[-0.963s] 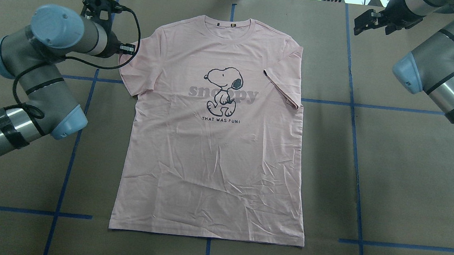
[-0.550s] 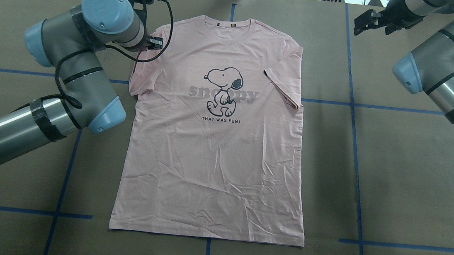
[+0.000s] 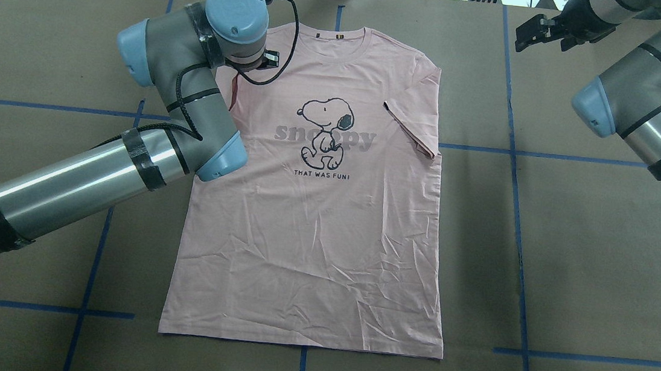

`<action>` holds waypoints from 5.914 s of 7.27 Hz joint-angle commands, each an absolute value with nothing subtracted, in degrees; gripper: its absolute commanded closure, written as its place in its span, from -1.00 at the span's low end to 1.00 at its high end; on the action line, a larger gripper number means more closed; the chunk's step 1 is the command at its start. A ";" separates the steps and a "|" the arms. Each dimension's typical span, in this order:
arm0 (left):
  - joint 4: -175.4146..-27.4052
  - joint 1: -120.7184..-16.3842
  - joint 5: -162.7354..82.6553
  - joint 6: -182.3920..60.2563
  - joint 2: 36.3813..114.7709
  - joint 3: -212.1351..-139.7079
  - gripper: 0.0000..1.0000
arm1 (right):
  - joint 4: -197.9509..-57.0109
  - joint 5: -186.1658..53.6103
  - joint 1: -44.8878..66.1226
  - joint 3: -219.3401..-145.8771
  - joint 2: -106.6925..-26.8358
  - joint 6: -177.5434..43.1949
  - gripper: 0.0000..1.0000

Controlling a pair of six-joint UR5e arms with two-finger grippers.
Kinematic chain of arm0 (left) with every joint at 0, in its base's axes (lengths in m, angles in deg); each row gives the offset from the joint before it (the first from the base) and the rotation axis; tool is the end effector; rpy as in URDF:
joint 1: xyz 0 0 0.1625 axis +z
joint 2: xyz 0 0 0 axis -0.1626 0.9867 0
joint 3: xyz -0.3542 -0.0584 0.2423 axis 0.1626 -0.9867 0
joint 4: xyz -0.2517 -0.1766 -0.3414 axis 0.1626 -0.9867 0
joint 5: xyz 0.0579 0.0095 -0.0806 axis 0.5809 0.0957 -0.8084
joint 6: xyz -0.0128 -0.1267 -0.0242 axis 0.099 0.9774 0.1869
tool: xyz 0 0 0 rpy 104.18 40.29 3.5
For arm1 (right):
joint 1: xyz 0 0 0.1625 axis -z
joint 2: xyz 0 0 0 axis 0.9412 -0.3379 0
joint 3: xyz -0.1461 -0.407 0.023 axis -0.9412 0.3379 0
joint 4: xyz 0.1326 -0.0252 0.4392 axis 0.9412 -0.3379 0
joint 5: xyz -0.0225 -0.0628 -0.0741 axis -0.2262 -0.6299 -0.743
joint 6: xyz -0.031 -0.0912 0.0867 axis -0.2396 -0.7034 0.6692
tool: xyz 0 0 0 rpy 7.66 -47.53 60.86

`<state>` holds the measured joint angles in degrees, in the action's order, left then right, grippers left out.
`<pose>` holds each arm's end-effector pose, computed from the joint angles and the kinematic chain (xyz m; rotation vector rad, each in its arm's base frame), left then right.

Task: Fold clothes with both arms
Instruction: 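Fold the sleeve nearest the left gripper inward with the left gripper, then move both grippers down to the shirt hem nearest the robot, then grasp the hem corners with the left and right grippers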

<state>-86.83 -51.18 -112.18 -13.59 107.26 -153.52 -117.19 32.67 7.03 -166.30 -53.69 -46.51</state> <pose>0.5722 -0.6798 0.2453 0.3641 0.6314 -0.2107 -0.3022 -0.7426 0.3865 0.3439 -0.8392 -0.0426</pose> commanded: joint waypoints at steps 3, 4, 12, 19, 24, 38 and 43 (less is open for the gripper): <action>-95.86 -47.96 -112.55 -13.74 100.04 -163.10 -1.00 | -117.35 32.69 6.97 -168.70 -54.78 -46.06 -1.00; -94.92 -47.59 -114.12 -13.75 98.88 -169.53 -1.00 | -117.70 32.69 7.05 -170.46 -55.05 -42.32 -1.00; -92.36 -33.91 -115.47 -2.60 74.32 -202.60 -1.00 | -128.60 -9.62 57.72 -217.84 -79.92 9.03 -1.00; -92.44 -18.94 -107.89 13.85 60.82 -203.26 -0.25 | -128.43 -17.49 66.82 -218.28 -83.53 15.64 -0.92; -92.62 -17.18 -108.24 13.50 60.90 -202.72 0.13 | -128.34 -17.58 66.82 -218.20 -83.62 15.64 -0.92; -92.44 -16.65 -108.68 13.32 61.52 -203.25 1.00 | -128.96 -18.89 70.06 -216.71 -84.40 20.82 -0.64; -92.62 -16.39 -108.68 13.23 62.66 -203.08 1.00 | -128.78 -22.06 72.35 -211.00 -84.67 20.91 -0.57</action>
<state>-92.59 -16.45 -108.68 13.25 62.38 -203.09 -128.80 -21.63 71.88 -211.90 -84.66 20.87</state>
